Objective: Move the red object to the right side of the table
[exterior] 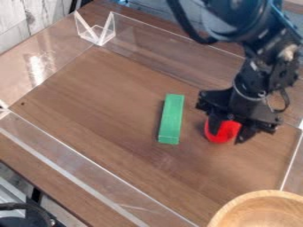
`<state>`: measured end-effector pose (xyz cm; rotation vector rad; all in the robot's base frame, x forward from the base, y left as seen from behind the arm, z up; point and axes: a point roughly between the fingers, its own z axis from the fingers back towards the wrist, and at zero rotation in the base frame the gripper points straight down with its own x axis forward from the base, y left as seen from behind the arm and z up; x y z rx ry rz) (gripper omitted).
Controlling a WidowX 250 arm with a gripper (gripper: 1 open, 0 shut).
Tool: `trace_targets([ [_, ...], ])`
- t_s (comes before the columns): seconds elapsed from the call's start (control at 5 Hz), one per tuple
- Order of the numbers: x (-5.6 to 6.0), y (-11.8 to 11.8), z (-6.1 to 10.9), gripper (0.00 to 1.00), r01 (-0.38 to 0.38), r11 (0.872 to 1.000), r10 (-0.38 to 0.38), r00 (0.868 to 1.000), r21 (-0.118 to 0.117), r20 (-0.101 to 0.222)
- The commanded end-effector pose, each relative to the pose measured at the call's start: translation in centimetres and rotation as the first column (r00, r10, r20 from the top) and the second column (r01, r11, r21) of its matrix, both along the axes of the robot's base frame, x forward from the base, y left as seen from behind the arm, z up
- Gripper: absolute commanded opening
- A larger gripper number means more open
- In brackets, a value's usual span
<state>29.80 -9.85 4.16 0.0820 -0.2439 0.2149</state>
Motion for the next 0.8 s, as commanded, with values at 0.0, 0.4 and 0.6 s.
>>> trace_targets([
  [0.0,0.6,-1.1,0.8,1.0,-0.025,0.999,0.027,0.999,-0.038,0.041],
  [0.4,0.9,-0.5,-0.3,1.0,-0.093,0.995,0.095,0.994,-0.039,0.049],
  [0.6,0.9,-0.5,0.1,1.0,-0.085,0.996,0.087,0.995,-0.038,0.052],
])
